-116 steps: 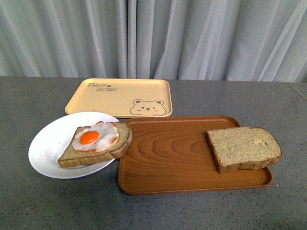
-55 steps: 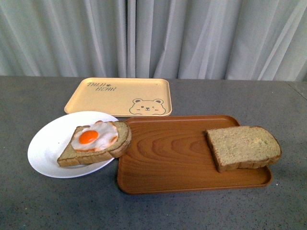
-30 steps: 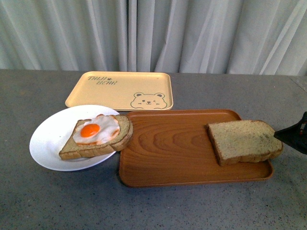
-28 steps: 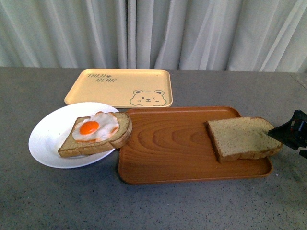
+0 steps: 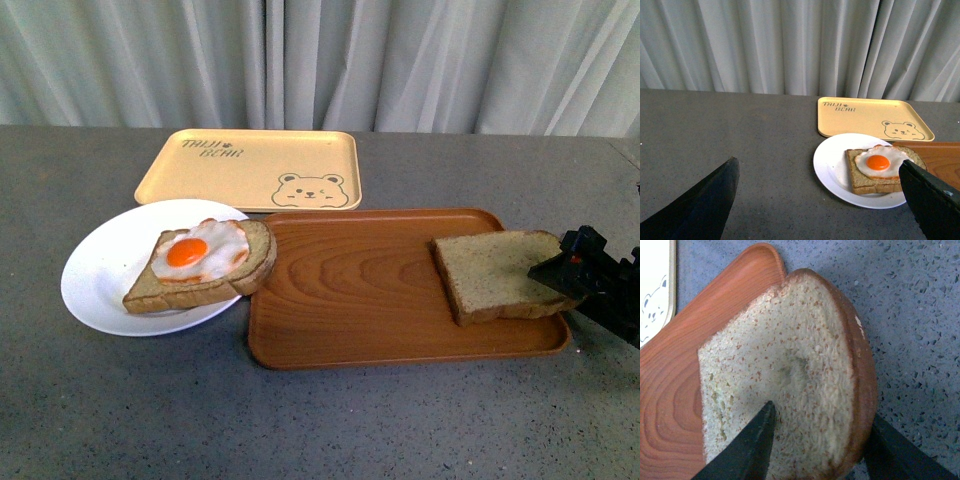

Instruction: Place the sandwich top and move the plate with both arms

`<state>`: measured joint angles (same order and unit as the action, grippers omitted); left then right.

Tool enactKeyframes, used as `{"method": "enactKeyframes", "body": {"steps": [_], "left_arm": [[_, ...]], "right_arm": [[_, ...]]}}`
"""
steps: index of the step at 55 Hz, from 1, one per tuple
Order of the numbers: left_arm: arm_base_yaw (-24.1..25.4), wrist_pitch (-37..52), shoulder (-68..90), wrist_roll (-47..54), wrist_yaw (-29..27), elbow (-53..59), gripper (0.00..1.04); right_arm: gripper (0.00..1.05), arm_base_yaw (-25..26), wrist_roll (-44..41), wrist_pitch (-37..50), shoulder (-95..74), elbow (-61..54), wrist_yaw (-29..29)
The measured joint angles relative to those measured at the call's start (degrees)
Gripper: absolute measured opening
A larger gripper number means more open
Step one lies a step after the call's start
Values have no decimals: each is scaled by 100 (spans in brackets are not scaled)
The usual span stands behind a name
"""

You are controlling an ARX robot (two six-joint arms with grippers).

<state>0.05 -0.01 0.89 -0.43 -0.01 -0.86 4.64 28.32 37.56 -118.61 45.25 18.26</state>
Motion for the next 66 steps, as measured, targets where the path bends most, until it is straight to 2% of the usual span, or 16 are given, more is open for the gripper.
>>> {"method": "enactKeyframes", "body": {"steps": [8, 14, 18, 24, 37, 46, 57, 66], "left_arm": [[0, 0, 0, 0, 0, 0, 96], [0, 0, 0, 0, 0, 0, 96], [0, 0, 0, 0, 0, 0, 96], [0, 0, 0, 0, 0, 0, 96], [0, 0, 0, 0, 0, 0, 96], [0, 0, 0, 0, 0, 0, 96], [0, 0, 0, 0, 0, 0, 96], [0, 0, 0, 0, 0, 0, 96]], "right_arm": [[15, 77, 337, 199, 470, -361, 229], [3, 46, 575, 210, 1051, -520, 295], [3, -79, 695, 157, 1438, -542, 199], [3, -546, 966, 127, 1987, -505, -118], [3, -2378, 1471, 94, 1897, 317, -907], [3, -3368, 1727, 13, 1091, 1353, -1285], [3, -3936, 1954, -522, 101, 2363, -1799], [3, -4142, 2037, -734, -417, 2507, -2035]]}}
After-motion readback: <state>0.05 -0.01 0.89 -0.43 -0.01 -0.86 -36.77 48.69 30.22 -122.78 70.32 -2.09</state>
